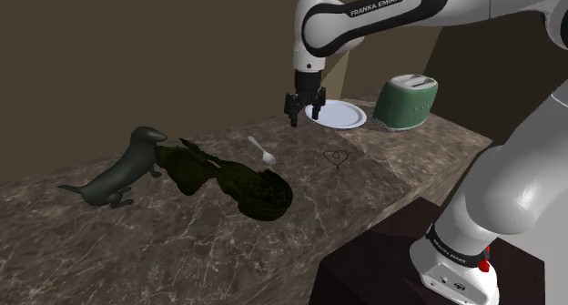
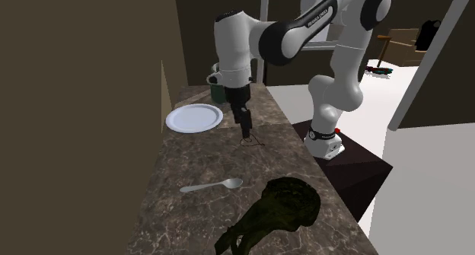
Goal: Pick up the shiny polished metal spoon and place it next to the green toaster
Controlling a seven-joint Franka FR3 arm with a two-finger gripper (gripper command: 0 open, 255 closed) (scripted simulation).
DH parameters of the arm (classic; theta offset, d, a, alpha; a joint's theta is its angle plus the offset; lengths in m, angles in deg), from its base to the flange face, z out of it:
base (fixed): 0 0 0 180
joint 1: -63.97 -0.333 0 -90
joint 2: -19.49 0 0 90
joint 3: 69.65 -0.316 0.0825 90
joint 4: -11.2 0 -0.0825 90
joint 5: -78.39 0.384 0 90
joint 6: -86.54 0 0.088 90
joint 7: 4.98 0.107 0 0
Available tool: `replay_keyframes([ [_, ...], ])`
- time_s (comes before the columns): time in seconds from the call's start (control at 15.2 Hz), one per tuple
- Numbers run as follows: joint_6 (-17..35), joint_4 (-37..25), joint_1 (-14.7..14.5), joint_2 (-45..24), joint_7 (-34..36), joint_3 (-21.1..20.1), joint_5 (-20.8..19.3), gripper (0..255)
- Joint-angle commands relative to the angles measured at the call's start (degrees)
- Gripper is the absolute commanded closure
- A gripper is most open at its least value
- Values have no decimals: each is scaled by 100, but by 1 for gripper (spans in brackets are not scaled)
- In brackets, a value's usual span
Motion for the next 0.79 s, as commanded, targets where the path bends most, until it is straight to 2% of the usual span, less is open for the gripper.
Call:
replay_keyframes([
  [0.0,162,-278,-8,-441,110,-19,66,0],
  [0.4,456,-1302,-65,-1752,443,-67,233,0],
  [0.73,520,-2392,-123,-2887,702,-83,352,0],
])
